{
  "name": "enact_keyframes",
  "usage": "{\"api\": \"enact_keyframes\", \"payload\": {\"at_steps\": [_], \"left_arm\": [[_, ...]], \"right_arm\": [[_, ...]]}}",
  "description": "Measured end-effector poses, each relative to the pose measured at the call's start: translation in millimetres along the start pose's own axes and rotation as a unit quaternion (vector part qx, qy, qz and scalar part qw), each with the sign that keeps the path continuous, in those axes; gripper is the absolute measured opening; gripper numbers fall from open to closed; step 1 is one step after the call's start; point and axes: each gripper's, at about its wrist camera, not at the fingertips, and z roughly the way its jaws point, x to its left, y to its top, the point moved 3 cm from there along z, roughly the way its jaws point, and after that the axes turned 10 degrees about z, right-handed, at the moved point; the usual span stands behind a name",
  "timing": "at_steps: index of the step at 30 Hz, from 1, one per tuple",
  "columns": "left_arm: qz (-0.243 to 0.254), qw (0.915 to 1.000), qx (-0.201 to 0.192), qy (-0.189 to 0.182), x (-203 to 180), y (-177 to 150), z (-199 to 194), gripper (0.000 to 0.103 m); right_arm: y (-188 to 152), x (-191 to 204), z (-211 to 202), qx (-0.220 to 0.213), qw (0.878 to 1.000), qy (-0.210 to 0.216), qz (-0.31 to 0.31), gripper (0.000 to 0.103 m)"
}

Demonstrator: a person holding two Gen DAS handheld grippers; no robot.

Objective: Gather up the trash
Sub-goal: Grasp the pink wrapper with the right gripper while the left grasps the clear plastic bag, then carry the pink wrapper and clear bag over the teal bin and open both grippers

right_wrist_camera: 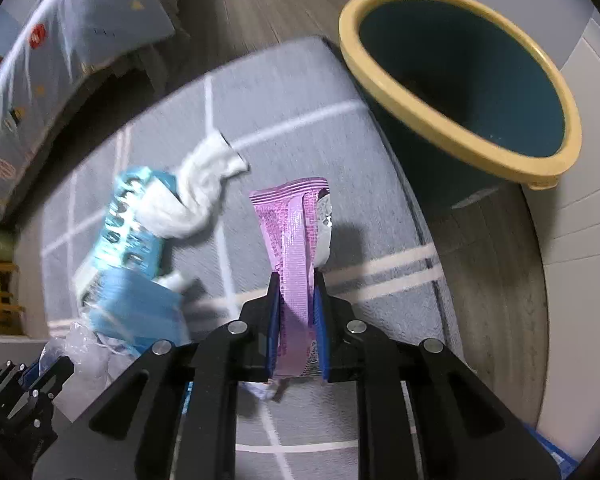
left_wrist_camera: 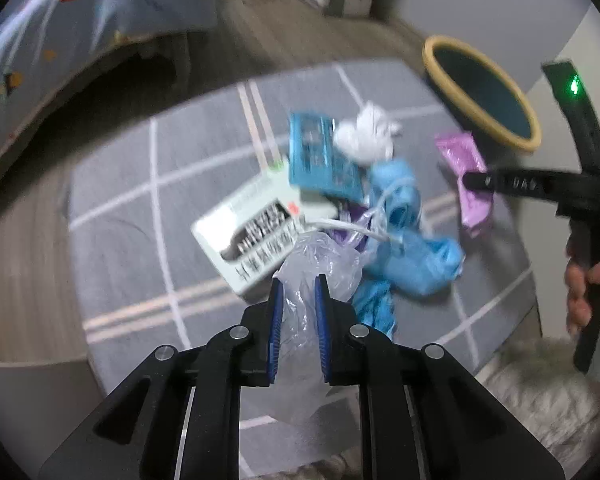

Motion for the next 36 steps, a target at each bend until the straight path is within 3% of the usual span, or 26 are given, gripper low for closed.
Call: {"api": "enact_keyframes", "payload": {"at_steps": [7,15,21,28,32,36], "left_arm": [[-0.003,0.9961,-0.083,0.031,8.9,20.6,-47.7,0.017],[-0.029,0.985,-0.163,0.048,27.5,37.4,-85.3,0.017],[-0.032,0.9749,-0.214,0.053,33.0,47.3,-103.7,0.017],[-0.03,0.9715,-0.227,0.061,26.5,53.0,-102.5,0.017],[-0.033,0.9713,-0.225,0.069,25.0,50.1,-99.4,0.017],[-0.044,0.9737,-0.214,0.065,22.3,55.3,-90.1,0.017]], "right_arm": [[6.8,22.8,-41.3,-0.046,0.998,0.036,-0.032,0.015],[23.3,48.3,-110.6,-0.112,0.987,0.094,-0.072,0.015],[39.9,53.9,-162.4,-0.156,0.976,0.11,-0.104,0.015],[58.7,41.1,-183.6,-0.185,0.969,0.113,-0.114,0.015],[62.5,22.9,-166.9,-0.173,0.976,0.098,-0.089,0.015],[66.9,14.0,-168.1,-0.184,0.975,0.08,-0.093,0.015]]}}
